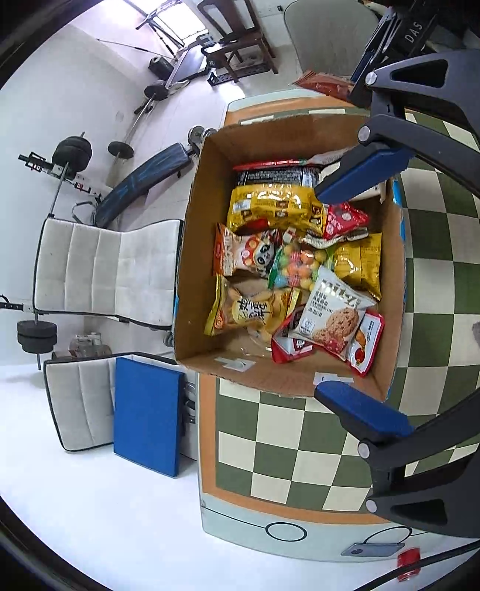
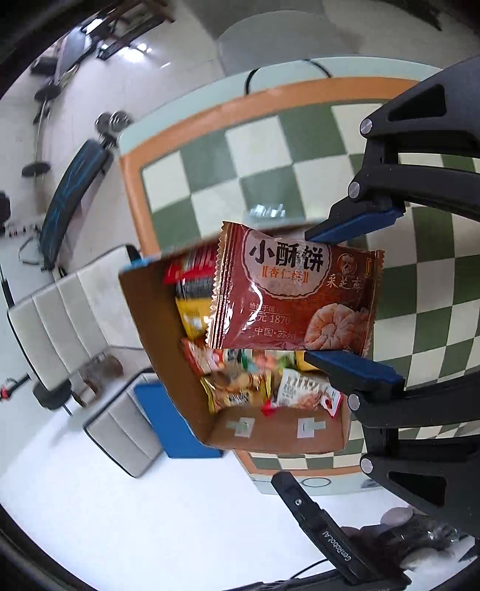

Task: Organize snacks
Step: 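Carry the brown bun bag into the box and open the right tool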

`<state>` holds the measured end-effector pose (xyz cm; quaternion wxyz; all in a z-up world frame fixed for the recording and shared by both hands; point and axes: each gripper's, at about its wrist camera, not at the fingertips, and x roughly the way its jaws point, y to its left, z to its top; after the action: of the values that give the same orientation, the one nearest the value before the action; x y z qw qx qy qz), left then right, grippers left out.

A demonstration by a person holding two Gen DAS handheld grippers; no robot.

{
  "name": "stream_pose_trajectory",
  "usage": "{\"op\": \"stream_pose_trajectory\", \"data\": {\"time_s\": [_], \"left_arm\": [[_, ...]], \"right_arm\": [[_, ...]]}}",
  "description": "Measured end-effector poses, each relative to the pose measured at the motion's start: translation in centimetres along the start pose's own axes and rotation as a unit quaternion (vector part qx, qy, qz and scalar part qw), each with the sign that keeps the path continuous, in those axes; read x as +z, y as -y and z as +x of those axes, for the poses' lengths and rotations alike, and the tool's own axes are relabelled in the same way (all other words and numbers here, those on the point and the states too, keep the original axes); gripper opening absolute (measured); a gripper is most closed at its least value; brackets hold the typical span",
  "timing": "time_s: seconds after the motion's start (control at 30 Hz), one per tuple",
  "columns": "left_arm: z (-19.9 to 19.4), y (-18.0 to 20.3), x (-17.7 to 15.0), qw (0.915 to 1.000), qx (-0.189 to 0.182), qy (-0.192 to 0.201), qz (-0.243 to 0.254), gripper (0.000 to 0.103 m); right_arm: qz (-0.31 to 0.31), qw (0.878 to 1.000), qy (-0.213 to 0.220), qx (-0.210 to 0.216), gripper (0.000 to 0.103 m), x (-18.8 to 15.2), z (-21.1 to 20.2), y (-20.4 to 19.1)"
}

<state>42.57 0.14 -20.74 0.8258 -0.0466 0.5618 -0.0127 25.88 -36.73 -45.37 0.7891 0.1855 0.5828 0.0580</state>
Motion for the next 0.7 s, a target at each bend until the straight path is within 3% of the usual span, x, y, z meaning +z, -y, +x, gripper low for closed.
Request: {"op": "stream_pose_trajectory", "data": {"time_s": [0.43, 0.7], "left_arm": [[5.5, -1.9, 2.6, 0.9987, 0.02, -0.045, 0.01, 0.098], [7.2, -3.4, 4.4, 0.998, 0.03, -0.055, 0.002, 0.098]], "right_arm": [[-0.039, 0.998, -0.045, 0.034, 0.06, 4.6, 6.8, -5.0], [-0.059, 0.992, -0.072, 0.083, 0.06, 7.6, 10.3, -8.2]]}}
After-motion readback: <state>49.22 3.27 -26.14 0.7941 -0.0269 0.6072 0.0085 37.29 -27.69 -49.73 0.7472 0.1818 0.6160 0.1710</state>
